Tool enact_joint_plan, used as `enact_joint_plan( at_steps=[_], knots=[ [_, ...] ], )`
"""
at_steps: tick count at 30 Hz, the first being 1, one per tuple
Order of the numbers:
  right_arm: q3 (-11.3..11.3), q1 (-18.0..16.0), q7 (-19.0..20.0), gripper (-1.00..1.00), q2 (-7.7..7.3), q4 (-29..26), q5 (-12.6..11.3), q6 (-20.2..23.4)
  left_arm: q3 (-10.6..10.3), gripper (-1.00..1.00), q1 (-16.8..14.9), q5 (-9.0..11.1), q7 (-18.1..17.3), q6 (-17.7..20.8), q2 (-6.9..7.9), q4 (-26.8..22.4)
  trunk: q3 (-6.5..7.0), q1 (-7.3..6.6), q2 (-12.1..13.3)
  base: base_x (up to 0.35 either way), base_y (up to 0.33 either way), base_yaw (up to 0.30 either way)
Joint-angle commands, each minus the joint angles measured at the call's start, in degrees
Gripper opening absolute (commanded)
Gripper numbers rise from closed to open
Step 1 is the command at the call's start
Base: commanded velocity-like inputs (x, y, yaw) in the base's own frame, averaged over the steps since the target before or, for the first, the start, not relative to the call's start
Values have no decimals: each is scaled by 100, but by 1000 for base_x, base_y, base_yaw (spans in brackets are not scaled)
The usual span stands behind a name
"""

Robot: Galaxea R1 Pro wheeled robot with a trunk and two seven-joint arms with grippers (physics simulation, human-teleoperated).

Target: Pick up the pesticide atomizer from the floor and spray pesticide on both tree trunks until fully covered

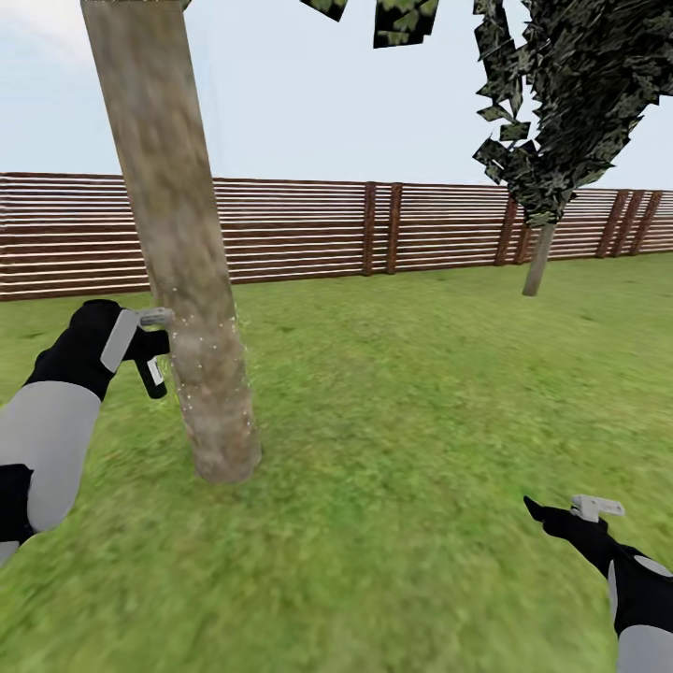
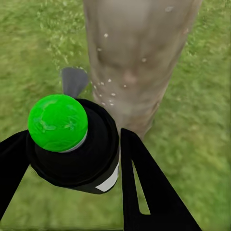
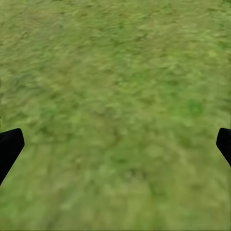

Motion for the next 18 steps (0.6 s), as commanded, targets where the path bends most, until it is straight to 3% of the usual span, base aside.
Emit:
enact_joint_plan(
  at_steps=[1,8,18],
  knots=[
    [0,0,0,100,0,1,0,0,0,-100,0,-2,0,0,0,-2,0,0,0,12,-317,256],
    [0,0,-1,100,0,1,0,-3,0,-100,0,-2,0,-2,0,1,0,0,0,2,-330,242],
    [0,0,-1,100,-1,0,1,-8,0,-100,0,-2,0,-8,0,0,0,0,0,0,-335,44]
  ],
)
